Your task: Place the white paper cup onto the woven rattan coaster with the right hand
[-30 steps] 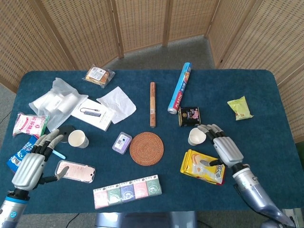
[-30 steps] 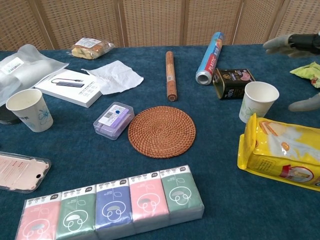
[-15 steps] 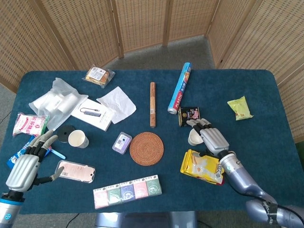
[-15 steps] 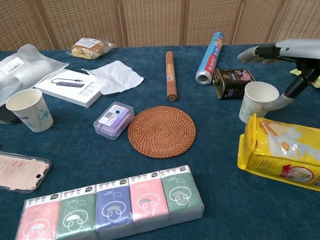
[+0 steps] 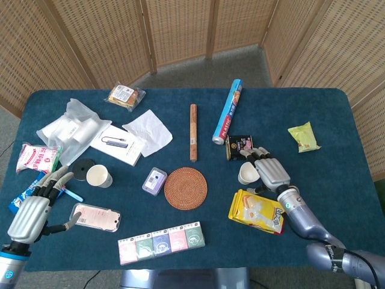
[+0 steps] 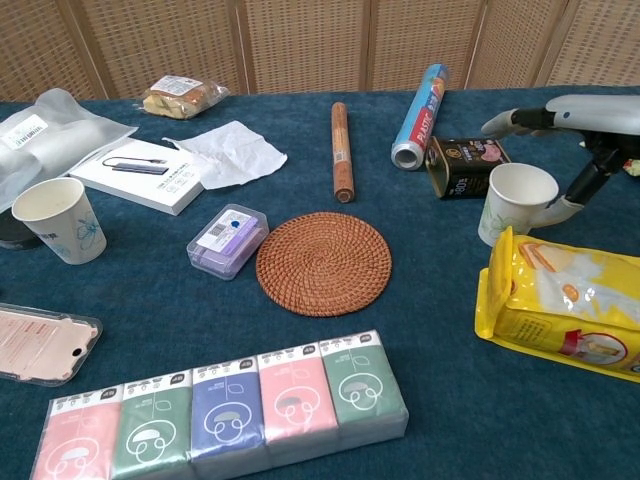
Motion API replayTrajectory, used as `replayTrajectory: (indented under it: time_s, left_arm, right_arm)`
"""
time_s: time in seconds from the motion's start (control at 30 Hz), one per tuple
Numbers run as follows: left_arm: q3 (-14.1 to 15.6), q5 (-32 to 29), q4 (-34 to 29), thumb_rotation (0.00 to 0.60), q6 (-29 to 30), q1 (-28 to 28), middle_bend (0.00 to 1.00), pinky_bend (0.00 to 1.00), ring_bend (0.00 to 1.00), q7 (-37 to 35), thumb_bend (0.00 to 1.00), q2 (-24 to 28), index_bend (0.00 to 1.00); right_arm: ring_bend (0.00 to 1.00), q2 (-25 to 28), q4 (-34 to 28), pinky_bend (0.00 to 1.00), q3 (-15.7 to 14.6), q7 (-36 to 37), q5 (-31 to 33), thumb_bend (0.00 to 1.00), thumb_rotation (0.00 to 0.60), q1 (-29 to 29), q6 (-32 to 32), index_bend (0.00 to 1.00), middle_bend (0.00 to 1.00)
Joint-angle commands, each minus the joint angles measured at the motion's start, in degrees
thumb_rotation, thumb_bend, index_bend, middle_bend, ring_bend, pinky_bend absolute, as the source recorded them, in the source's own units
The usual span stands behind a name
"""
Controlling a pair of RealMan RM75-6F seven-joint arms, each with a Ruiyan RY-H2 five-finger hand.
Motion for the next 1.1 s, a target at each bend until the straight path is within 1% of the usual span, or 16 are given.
replayTrajectory:
  time_s: [0.03, 0.1, 0.13, 0.4, 0.6, 0.7, 0.87, 1.07, 1.1]
  left_arm:
    - [0.02, 0.01, -0.05, 0.454, 0.03, 0.02, 0.0, 0.0, 0.0, 0.02, 0.35, -0.01, 0.03]
    - [0.02, -0.1, -0.08, 0.451, 0.02, 0.04, 0.0, 0.0, 0.0, 0.11, 0.35, -0.02, 0.03]
    - [0.02, -0.16, -0.08, 0.45, 0.01, 0.04, 0.0, 0.0, 0.0, 0.13, 0.35, -0.03, 0.03]
    - [-0.01, -0.5, 0.0, 0.453, -0.24, -0.05, 0.0, 0.0, 0.0, 0.22, 0.35, -0.06, 0.03]
    - [0.03, -0.94, 0.11, 0.455, -0.47, -0.04, 0.0, 0.0, 0.0, 0.14, 0.35, 0.0, 0.03]
    - [0.13, -1.26, 0.21, 0.453, -0.94, -0.15, 0.0, 0.0, 0.0, 0.11, 0.35, 0.02, 0.03]
    - [0.13, -1.45, 0.4, 0.457, -1.09, -0.19, 0.0, 0.0, 0.0, 0.1, 0.35, -0.21, 0.03]
    - [0.03, -1.74, 0.6, 0.451, -1.11, -0.19, 0.0, 0.0, 0.0, 0.13, 0.35, -0.29, 0.03]
    - [0.04, -1.97, 0.53, 0.452, -1.34, -0.25, 0.0, 0.0, 0.0, 0.23, 0.35, -0.25, 0.03]
  right_arm:
    - [0.0, -0.82, 1.18, 0.04, -0.18, 0.49, -0.82, 0.2, 0.6, 0.02, 0.96, 0.14, 0.07]
    - [0.04, -1.61, 2.04, 0.12, -0.23, 1.06, -2.03, 0.2, 0.6, -0.14, 2.19, 0.2, 0.13]
    - [0.06, -1.73, 2.28, 0.14, -0.31, 1.23, -2.22, 0.2, 0.6, -0.13, 2.26, 0.21, 0.15]
    - [0.06, -2.24, 3.52, 0.15, -0.98, -0.11, -0.75, 0.21, 0.6, 1.14, 0.42, 0.23, 0.15]
    - [0.06, -3.24, 5.22, 0.18, -1.18, -1.13, 0.61, 0.21, 0.6, 1.76, 0.12, 0.24, 0.15]
    - [0.08, -3.85, 6.16, 0.2, -1.18, -1.24, 1.09, 0.21, 0.6, 1.96, 0.15, 0.26, 0.16]
    - [0.17, -4.56, 7.54, 0.27, -1.39, -1.37, 1.66, 0.23, 0.6, 2.19, -0.11, 0.31, 0.22]
    - [0.39, -4.59, 8.03, 0.42, -1.53, -0.78, 2.3, 0.27, 0.6, 2.24, -0.69, 0.37, 0.35]
    - [0.41, -4.66, 8.28, 0.44, -1.57, -0.67, 2.38, 0.27, 0.6, 2.3, -0.88, 0.37, 0.37]
